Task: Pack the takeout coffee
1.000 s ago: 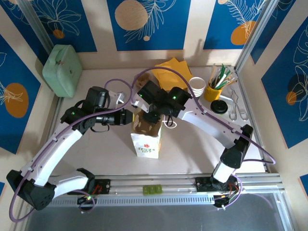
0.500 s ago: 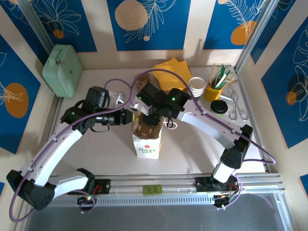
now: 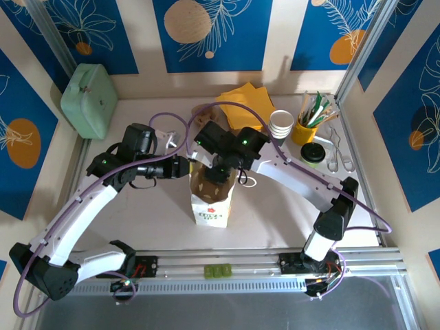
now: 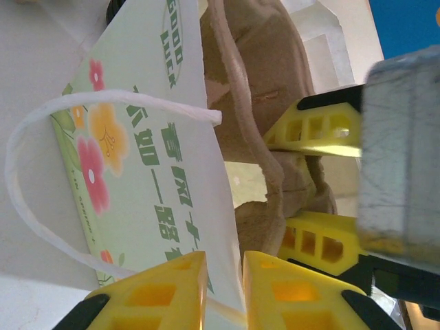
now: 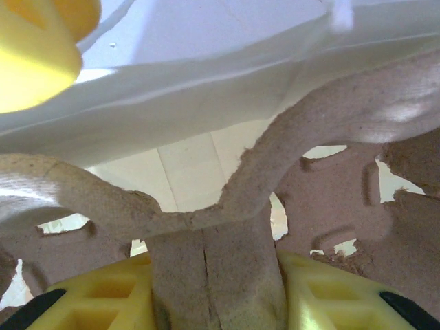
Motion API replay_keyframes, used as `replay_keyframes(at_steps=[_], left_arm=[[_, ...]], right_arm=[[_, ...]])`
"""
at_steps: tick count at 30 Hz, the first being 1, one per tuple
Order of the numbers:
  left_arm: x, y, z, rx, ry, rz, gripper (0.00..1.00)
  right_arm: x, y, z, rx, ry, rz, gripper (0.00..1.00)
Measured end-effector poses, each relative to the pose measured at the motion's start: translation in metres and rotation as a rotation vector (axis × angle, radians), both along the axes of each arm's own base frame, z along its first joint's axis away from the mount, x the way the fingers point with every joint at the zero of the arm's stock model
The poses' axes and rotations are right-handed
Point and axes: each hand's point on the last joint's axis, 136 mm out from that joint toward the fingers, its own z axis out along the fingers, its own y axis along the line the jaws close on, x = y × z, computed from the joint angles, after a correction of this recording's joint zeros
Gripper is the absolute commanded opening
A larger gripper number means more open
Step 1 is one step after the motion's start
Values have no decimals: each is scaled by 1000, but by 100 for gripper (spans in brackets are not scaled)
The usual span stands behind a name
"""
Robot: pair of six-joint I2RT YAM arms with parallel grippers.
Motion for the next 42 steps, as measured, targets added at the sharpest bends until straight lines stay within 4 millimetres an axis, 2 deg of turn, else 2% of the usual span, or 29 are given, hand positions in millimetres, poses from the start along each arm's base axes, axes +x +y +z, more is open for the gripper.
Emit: replay_keyframes(at_steps=[6,15,20,42], left_arm=[[0,0,0,1,2,2,27],[0,0,0,-2,2,1,28],[1,1,0,-2,3,4,32],[1,6,-11,29,36,23,34]], right_arm=[[-1,2,-5,-2,22,3,40],[-3,3,-5,13,43,6,40],[-4,3,-5,22,59,8,40],[-9,5,-25,40,123,18,40]])
